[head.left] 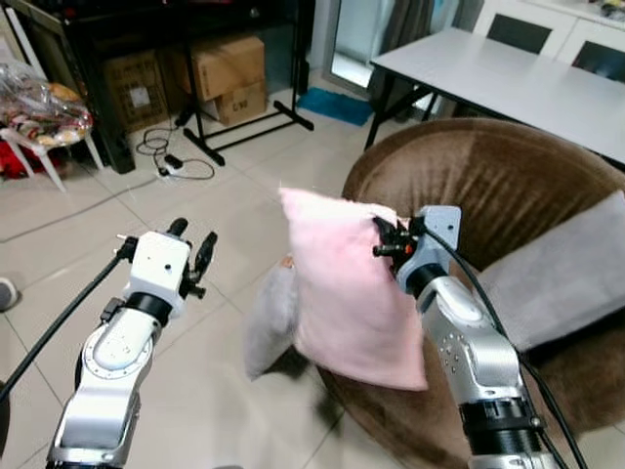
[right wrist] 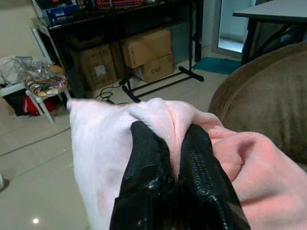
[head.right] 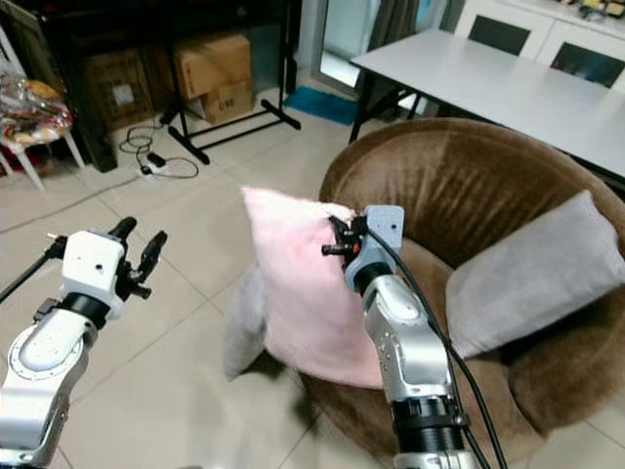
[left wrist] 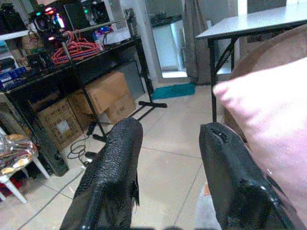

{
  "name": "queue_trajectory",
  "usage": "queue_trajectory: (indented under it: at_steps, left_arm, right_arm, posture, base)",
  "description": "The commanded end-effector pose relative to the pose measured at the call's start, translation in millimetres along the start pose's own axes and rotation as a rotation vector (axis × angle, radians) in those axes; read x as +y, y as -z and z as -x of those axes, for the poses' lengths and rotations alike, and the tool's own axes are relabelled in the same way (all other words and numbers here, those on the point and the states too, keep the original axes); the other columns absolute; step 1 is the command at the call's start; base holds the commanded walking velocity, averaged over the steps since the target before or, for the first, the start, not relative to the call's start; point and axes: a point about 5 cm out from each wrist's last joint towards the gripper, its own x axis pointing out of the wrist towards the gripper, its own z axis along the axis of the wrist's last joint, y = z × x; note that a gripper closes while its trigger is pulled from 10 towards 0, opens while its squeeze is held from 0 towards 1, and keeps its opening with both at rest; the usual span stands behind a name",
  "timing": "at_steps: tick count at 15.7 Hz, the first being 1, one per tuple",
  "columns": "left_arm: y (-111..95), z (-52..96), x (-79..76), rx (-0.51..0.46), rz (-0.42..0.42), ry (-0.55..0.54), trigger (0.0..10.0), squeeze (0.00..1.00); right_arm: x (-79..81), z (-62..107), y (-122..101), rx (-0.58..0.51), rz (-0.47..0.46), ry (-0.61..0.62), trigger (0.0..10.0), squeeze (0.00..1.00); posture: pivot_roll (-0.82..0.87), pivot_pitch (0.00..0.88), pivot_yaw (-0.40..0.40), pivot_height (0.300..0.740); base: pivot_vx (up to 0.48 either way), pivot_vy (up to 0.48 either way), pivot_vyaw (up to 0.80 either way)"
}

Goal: Move the pillow to the sofa from floor

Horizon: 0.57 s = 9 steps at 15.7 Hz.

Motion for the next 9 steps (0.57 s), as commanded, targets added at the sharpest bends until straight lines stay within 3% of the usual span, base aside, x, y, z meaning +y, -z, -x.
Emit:
queue_trajectory:
  at_steps: [1,3,9]
  left_arm:
    - [-0.9,0.2,-1.2,0.001,-0.003,0.009,10.0,0.00]
    - [-0.8,0.2,-1.2,0.002,-0.003,0.011,10.0,0.00]
    - [-0.4,-1.5,-1.4,0.005,-0.013,0.025,10.0,0.00]
  right_arm:
    - [-0.3,-0.5,-16.0,-0.072,0.004,-0.005,10.0,0.00]
    - [0.0,-0.4,-15.8,-0.072,0.004,-0.006,10.0,0.00]
    - [-0.7,-0.2,-15.3,-0.069,-0.004,-0.002,10.0,0.00]
  posture:
    - [0.08,0.000,-0.078,0.740]
    - [0.08,0.000,-0.078,0.740]
    - [0.07,0.000,-0.074,0.740]
  base:
    - [0.296,0.000,0.00]
    - [0.296,0.000,0.00]
    - [0.310,0.000,-0.80]
